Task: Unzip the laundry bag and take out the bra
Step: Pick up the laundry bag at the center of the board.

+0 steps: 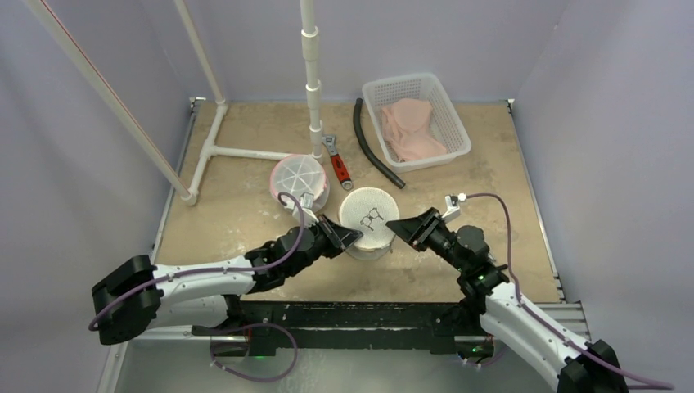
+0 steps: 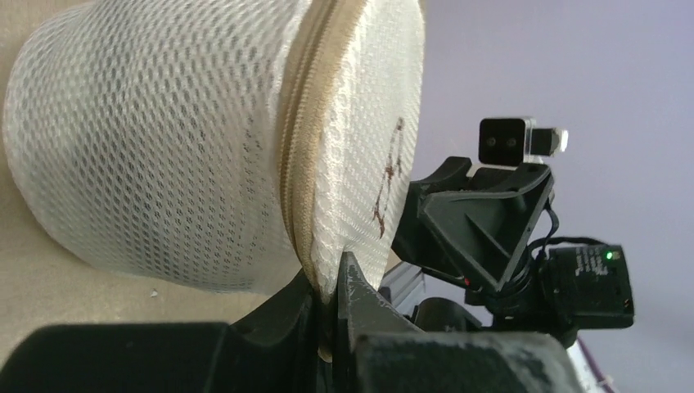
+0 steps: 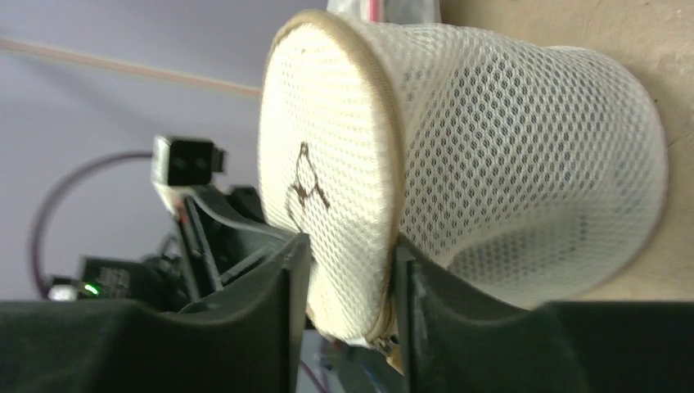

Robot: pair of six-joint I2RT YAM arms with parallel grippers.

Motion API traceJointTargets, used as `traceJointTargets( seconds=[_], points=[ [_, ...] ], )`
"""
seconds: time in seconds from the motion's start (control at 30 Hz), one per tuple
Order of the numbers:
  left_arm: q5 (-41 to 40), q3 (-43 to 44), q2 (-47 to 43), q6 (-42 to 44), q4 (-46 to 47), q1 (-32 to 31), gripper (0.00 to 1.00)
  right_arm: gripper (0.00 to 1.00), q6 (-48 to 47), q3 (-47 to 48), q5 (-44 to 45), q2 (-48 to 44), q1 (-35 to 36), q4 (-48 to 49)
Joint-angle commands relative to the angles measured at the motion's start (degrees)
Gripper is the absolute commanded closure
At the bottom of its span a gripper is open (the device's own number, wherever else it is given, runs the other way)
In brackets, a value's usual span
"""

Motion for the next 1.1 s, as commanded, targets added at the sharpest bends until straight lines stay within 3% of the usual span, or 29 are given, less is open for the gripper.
traceJointTargets(
  seconds=[0.0, 0.07, 0.17, 0.37, 0.5, 0.63, 0.8, 1.07],
  points=[
    [1.68, 5.13, -5.81, 9.29, -7.16, 1.48, 1.0, 0.46, -8.57, 5.86, -7.62, -1.97, 0.16, -7.91],
    [7.58, 6.28, -8.37, 13.37, -9.87, 4.59, 1.0, 0.35, -13.1, 8.28, -7.66, -2.47, 0.06, -13.28],
    [17.17, 7.78, -11.35, 19.18, -12.97, 9.95, 1.0, 0.26, -18.12, 10.86, -9.84, -2.8, -0.49, -16.49],
    [30.36, 14.29, -14.13, 32.47, -19.99, 12.58, 1.0, 0.24, -25.0, 15.54, -23.73, 2.94, -5.95, -17.03],
    [35.71, 17.04, -15.75, 37.69, -21.71, 12.54, 1.0, 0.22, -19.55, 12.35, -38.16, 5.25, -12.74, -5.02],
    [39.49, 18.27, -16.14, 39.84, -21.87, 12.6, 1.0, 0.22, -13.97, 10.81, -41.04, 7.66, -12.89, 5.95],
    [42.1, 18.9, -14.68, 40.84, -21.67, 12.54, 1.0, 0.25, -9.37, 10.43, -40.47, 8.85, -12.94, 15.45],
    [41.45, 18.81, -13.58, 41.29, -22.0, 12.58, 1.0, 0.48, -11.44, 10.7, -41.51, 8.69, -12.9, 12.25]
  ],
)
